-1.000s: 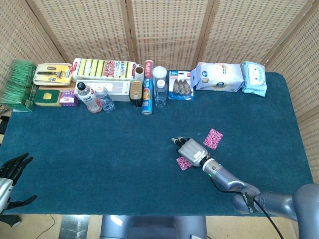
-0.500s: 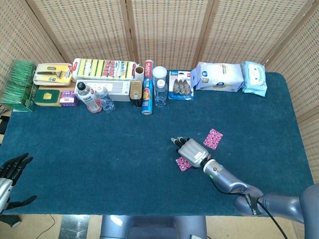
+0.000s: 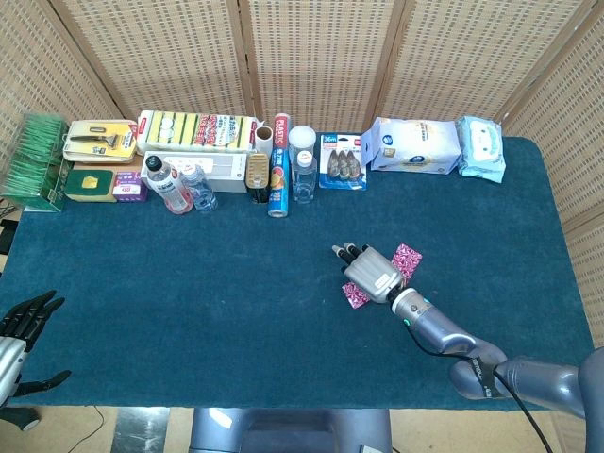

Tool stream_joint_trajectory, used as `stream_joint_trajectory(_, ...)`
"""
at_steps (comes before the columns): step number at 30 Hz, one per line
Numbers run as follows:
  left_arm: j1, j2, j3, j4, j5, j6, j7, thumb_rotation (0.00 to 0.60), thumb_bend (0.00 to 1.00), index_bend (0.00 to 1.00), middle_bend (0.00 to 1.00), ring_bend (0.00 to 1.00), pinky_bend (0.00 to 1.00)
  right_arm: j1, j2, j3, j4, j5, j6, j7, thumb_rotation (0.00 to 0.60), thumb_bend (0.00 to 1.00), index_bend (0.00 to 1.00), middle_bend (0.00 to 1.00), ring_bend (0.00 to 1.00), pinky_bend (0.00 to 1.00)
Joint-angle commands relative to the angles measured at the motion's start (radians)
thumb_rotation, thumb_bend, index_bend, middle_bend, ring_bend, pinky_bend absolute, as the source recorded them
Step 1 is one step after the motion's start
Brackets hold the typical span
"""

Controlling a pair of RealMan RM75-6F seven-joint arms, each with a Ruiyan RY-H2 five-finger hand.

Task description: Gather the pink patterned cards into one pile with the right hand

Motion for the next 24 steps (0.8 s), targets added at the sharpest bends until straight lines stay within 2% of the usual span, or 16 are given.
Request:
stream_joint_trajectory(1,-0.005,-0.003,0.000,-0.009,-0.003,-0.013,0.016,0.600,0.03,0.00,0.00,0.00,0.05,0.013,0.020,-0.012,0.023,-0.030,-0.024,0.007,0.600,0.09,0.44,0.08,0.14,0.37)
stream_joint_trajectory(14,-0.022,-0.014,-0.021,-0.058,-0.070,-0.073,0.089,0.600,0.03,0.00,0.00,0.00,0.05,0.096,0.051,-0.036,0.133,-0.201,-0.130,0.172,0.600,0.10,0.44,0.09,0.14,0.37)
stream_joint_trajectory(19,-0.020,-0.021,-0.031,-0.072,-0.097,-0.078,0.108,0.600,0.03,0.00,0.00,0.00,0.05,0.142,0.053,-0.063,0.201,-0.279,-0.189,0.273,0.600,0.10,0.44,0.09,0.14,0.37)
stream_joint_trajectory(24,-0.023,-0.027,-0.031,-0.084,-0.109,-0.096,0.135,0.600,0.03,0.00,0.00,0.00,0.05,0.177,0.038,-0.100,0.267,-0.366,-0.199,0.401,0.600,0.10,0.44,0.09,0.14,0.37)
